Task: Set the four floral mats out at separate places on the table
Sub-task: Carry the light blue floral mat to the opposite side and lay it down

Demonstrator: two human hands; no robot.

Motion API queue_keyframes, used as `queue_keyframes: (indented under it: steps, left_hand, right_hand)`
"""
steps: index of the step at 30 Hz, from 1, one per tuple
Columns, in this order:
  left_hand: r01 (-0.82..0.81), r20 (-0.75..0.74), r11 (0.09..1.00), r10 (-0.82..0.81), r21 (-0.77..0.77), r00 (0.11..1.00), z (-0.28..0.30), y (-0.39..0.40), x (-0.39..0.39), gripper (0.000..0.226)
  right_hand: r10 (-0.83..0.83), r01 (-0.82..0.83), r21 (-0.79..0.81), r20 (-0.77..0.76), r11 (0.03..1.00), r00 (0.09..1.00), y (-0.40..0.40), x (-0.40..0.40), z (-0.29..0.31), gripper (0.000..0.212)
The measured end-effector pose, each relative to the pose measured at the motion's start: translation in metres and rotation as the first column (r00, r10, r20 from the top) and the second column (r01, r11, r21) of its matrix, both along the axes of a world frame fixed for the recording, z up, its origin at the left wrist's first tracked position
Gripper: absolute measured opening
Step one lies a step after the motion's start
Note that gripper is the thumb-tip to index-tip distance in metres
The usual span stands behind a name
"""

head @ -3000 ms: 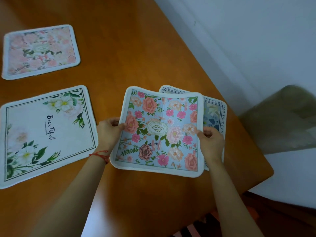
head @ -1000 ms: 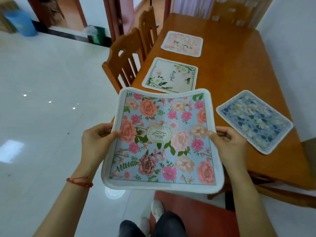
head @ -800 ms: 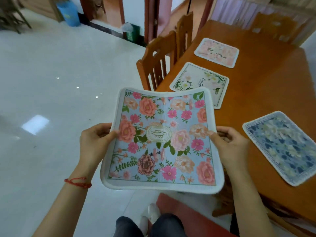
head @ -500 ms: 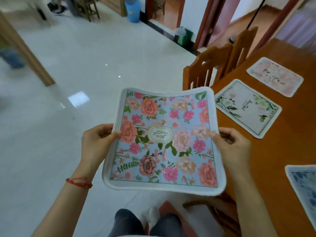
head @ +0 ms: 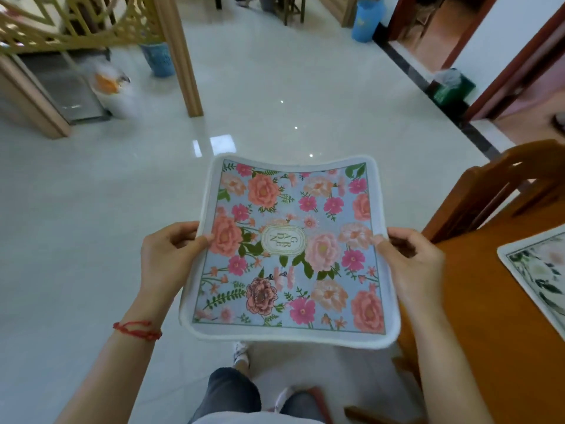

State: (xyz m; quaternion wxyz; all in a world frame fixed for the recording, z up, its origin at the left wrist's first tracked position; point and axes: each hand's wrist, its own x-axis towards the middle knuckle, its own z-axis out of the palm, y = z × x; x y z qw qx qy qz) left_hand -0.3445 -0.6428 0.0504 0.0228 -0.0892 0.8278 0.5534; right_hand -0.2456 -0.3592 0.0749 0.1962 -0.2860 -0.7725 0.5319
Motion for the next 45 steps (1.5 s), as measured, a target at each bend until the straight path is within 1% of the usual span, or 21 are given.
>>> queue_keyframes:
  steps: [3,7,10,12,14,18,20,23,29,34,37,40,45]
  left_hand:
    - [-0.030,0.009,1.000,0.030,-0.006,1.000,-0.002,-0.018,-0.039,0.024]
    - [-0.039,0.009,0.999,0.039,0.005,0.999,0.000,-0.035,-0.093,0.024]
    - [-0.029,-0.002,1.000,0.029,-0.002,1.000,0.003,-0.041,-0.131,0.022]
    - [-0.027,-0.011,1.000,0.027,0.002,1.000,0.006,-0.042,-0.152,0.020]
    - [-0.019,-0.017,1.000,0.019,0.006,1.000,0.008,-0.041,-0.172,0.017]
    - [-0.007,-0.028,1.000,0.007,-0.003,1.000,0.006,-0.035,-0.208,0.017]
    - [-0.013,-0.027,1.000,0.013,-0.007,1.000,0.005,-0.030,-0.228,0.017]
    - [-0.017,-0.037,1.000,0.017,-0.008,0.999,0.006,-0.017,-0.260,0.017]
    - [-0.006,-0.052,0.999,0.004,-0.037,0.999,0.008,0.021,-0.341,0.018]
    - [0.026,-0.063,0.998,-0.029,-0.050,0.998,0.014,0.059,-0.408,0.018]
    - [0.058,-0.072,0.997,-0.062,-0.053,0.995,0.016,0.080,-0.445,0.019]
    - [0.094,-0.073,0.994,-0.098,-0.062,0.992,0.015,0.099,-0.485,0.020]
    - [0.177,-0.070,0.982,-0.181,-0.063,0.981,0.006,0.135,-0.558,0.021]
  right_hand:
    - [0.019,-0.019,-0.005,0.023,1.000,1.000,-0.014,-0.045,-0.005,0.021]
    - [0.001,0.000,-0.032,0.036,0.999,0.999,-0.031,-0.100,-0.005,0.013]
    - [0.002,-0.002,-0.018,0.050,1.000,0.999,-0.038,-0.133,-0.003,0.006]
    - [-0.004,0.005,-0.023,0.060,1.000,0.998,-0.040,-0.152,-0.003,0.007]
    - [-0.005,0.007,-0.027,0.067,1.000,0.998,-0.039,-0.172,-0.004,0.011]
    - [0.005,-0.004,-0.025,0.069,1.000,0.998,-0.035,-0.210,-0.009,0.008]
    - [-0.006,0.007,-0.030,0.052,1.000,0.999,-0.030,-0.232,-0.011,0.013]
    - [-0.005,0.006,-0.036,0.039,0.999,0.999,-0.019,-0.266,-0.015,0.013]
    - [-0.008,0.009,-0.041,0.023,0.999,1.000,0.016,-0.351,-0.019,0.019]
    - [-0.031,0.033,-0.039,0.037,0.999,0.999,0.047,-0.411,-0.018,0.019]
    - [-0.050,0.052,-0.039,0.047,0.998,0.998,0.065,-0.441,-0.017,0.013]
    - [-0.082,0.085,-0.050,0.049,0.995,0.995,0.081,-0.471,-0.017,0.012]
    - [-0.182,0.186,-0.059,0.062,0.981,0.981,0.108,-0.522,-0.023,0.011]
